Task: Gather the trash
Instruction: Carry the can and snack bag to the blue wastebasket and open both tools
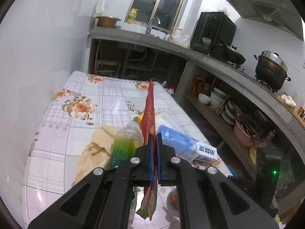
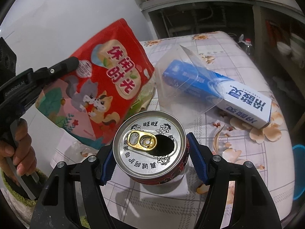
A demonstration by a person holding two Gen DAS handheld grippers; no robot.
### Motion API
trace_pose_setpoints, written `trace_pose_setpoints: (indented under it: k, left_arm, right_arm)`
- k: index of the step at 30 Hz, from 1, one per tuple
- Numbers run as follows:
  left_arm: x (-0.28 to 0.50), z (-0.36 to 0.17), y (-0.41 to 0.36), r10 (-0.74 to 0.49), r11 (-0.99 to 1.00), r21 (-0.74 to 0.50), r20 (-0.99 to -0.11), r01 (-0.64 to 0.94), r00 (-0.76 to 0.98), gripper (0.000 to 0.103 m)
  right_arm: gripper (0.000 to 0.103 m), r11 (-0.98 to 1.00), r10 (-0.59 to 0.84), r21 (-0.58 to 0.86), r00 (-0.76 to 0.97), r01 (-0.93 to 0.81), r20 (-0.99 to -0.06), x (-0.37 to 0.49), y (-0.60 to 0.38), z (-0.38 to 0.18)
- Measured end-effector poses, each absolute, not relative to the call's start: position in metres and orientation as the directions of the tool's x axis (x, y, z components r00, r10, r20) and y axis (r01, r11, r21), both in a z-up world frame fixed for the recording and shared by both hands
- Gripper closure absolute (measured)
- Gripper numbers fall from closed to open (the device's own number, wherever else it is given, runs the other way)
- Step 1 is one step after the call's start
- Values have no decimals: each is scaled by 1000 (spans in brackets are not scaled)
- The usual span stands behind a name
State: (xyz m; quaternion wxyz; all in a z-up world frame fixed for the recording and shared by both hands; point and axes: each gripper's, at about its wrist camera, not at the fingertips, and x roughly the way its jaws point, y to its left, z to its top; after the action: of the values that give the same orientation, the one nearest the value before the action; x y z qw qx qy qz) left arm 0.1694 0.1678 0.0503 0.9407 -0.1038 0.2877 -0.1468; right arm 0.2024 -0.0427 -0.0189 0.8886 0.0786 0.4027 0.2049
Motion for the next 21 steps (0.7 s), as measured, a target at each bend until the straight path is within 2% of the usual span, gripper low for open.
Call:
trace_pose_setpoints:
  k: [21]
  left_arm:
    - [134, 97, 169, -345, 932, -244, -377, 268, 860, 100]
  right_arm:
    - [39, 891, 454, 353, 618, -287, -642, 180, -55, -8]
